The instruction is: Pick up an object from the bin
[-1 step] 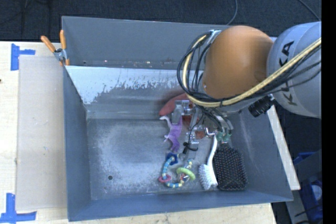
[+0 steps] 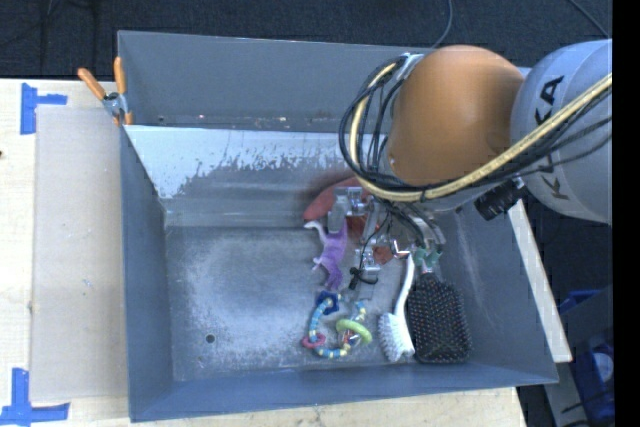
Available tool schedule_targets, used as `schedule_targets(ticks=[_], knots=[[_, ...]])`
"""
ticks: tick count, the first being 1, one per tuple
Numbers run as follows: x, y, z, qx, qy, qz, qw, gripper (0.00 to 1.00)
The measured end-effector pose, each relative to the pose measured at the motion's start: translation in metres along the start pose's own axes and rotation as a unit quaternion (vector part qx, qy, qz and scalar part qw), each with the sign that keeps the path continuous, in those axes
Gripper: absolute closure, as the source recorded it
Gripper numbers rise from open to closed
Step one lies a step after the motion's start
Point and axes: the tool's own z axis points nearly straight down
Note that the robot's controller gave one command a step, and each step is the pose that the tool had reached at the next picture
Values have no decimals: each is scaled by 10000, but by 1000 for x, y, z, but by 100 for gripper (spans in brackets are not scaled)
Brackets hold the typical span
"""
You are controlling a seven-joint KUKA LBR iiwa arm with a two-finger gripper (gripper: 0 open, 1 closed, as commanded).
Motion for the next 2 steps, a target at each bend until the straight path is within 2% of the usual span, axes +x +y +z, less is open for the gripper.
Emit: schedule_targets(ticks=[1, 2], knots=[[1, -28, 56, -2, 2, -546, 9985, 0], [0, -80, 137, 2, -11, -1413, 9900, 0]])
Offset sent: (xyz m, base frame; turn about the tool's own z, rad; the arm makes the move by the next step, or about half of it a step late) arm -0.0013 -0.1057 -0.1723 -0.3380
